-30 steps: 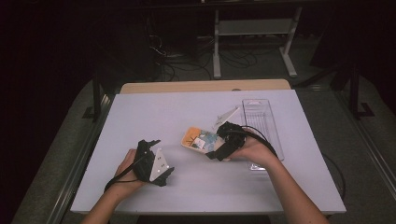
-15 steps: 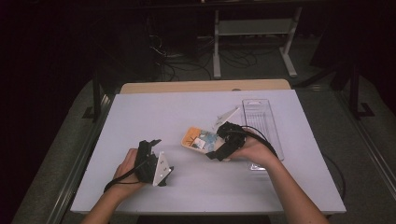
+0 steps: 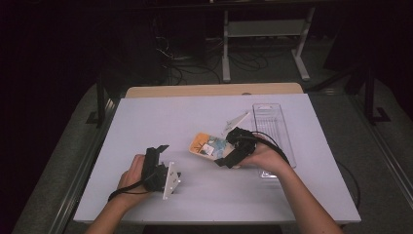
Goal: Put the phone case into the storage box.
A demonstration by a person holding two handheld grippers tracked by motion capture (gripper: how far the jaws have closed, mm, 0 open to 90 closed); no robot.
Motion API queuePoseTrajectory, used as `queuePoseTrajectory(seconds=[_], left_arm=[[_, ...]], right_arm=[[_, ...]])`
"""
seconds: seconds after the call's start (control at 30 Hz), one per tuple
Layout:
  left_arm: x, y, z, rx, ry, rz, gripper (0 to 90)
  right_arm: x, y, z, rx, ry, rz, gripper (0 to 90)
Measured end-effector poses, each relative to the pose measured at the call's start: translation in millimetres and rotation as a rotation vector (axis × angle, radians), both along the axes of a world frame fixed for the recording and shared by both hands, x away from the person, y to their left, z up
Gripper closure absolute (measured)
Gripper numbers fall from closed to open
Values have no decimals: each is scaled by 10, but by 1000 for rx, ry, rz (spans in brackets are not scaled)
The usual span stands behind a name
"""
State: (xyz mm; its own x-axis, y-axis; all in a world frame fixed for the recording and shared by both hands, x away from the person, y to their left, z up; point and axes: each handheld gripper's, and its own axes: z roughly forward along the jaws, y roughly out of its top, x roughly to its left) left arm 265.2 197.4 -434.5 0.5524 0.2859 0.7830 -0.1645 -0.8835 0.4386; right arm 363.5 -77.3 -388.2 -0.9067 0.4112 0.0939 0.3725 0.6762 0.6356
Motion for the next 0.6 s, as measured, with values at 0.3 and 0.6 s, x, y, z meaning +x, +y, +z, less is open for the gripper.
queuePoseTrajectory(seconds=[0.3,0.6], left_arm=[[-41,-48,-14,79,-88,-13,0],[-71,-85,-44,135,-174,-26,0]], right_arm=[[-1,7,-4,-2,-3,2,103],[3,12,-12,3,2,1,103]])
